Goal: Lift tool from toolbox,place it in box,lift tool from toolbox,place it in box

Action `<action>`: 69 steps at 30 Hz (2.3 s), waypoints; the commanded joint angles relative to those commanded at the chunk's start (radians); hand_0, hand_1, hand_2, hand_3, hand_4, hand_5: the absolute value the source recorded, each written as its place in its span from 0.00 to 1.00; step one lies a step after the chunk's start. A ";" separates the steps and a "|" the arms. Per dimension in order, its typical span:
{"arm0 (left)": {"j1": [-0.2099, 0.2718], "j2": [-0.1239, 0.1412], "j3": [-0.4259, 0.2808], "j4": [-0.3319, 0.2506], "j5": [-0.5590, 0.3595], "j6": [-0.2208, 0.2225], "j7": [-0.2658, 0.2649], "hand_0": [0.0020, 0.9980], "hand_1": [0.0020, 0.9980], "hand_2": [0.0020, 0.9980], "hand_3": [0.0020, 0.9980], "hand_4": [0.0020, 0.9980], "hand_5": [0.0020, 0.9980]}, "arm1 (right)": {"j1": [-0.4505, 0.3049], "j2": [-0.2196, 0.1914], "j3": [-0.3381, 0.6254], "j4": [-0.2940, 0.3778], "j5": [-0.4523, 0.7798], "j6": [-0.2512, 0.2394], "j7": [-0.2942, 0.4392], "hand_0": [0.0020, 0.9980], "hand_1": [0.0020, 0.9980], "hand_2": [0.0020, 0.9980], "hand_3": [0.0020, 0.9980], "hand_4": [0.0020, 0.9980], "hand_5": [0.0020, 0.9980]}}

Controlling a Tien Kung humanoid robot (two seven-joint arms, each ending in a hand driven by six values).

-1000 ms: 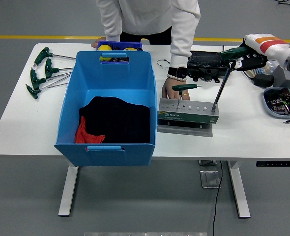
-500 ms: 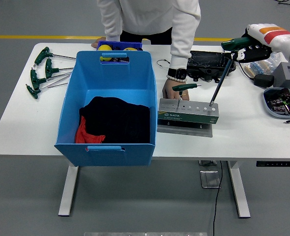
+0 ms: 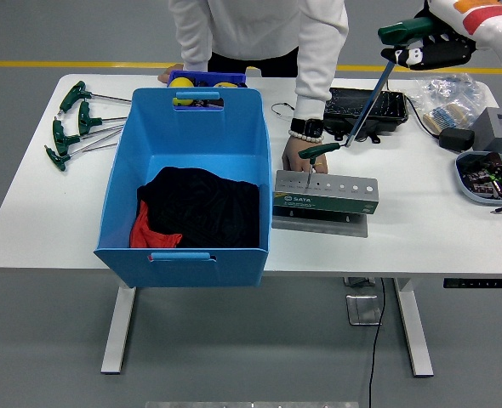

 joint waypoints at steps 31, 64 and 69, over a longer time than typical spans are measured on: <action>-0.013 0.008 0.058 0.000 -0.057 -0.003 -0.012 0.51 0.50 0.52 0.69 0.72 0.68 | 0.219 0.243 -0.428 0.185 -0.061 -0.080 -0.048 0.06 0.04 0.11 0.11 0.77 0.54; -0.013 0.012 0.000 0.000 0.005 0.006 -0.003 0.49 0.49 0.50 0.69 0.72 0.67 | 0.262 0.305 -0.542 0.146 -0.052 -0.102 -0.057 0.42 0.54 0.59 0.54 0.85 0.58; -0.013 0.011 -0.006 0.000 0.013 0.006 -0.001 0.49 0.49 0.50 0.69 0.72 0.67 | 0.252 0.293 -0.521 0.150 -0.045 -0.097 -0.057 0.43 0.54 0.61 0.54 0.87 0.59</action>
